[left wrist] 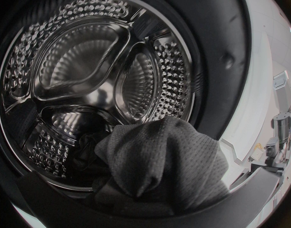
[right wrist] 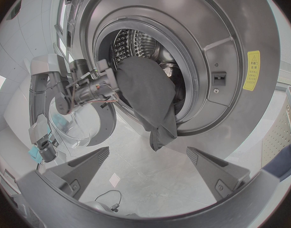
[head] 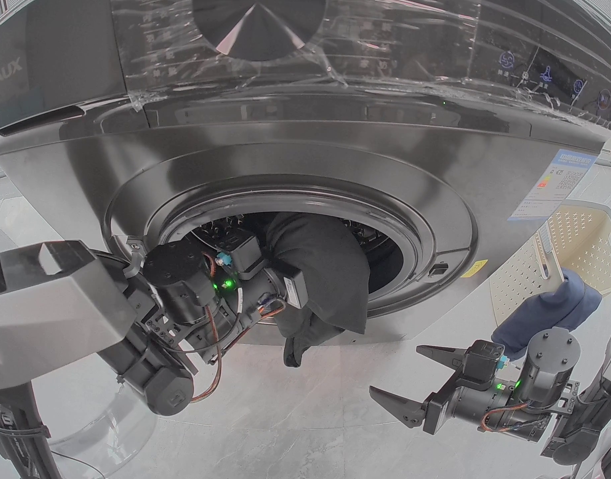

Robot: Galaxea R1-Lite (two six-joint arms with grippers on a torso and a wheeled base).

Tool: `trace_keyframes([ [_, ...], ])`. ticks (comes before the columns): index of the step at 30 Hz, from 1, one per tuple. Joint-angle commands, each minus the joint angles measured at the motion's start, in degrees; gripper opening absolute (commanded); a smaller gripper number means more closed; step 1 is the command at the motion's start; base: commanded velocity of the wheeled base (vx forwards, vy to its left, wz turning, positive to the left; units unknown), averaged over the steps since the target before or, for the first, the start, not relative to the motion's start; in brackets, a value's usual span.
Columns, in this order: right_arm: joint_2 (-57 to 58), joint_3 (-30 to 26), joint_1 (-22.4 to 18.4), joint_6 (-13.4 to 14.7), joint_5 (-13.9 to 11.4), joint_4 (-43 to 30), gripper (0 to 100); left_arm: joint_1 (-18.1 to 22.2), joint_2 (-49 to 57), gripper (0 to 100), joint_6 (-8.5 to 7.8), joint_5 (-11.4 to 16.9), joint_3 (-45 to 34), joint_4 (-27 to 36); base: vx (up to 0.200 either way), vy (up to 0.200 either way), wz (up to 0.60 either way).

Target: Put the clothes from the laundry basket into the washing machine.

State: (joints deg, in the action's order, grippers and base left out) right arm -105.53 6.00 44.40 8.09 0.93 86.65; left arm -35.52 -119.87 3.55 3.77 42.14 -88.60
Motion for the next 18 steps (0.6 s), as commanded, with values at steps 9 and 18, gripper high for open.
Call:
trace_keyframes([
  [9,0.2,0.0,-0.1,-0.1,0.0,0.0,100,4.4,-13.9,0,1.73,-3.0,21.7,6.2,0.0,0.0,0.0],
  [18,0.2,-0.1,-0.1,0.0,0.0,0.0,100,5.5,-19.2,0,1.73,-5.0,35.9,12.3,0.0,0.0,0.0],
])
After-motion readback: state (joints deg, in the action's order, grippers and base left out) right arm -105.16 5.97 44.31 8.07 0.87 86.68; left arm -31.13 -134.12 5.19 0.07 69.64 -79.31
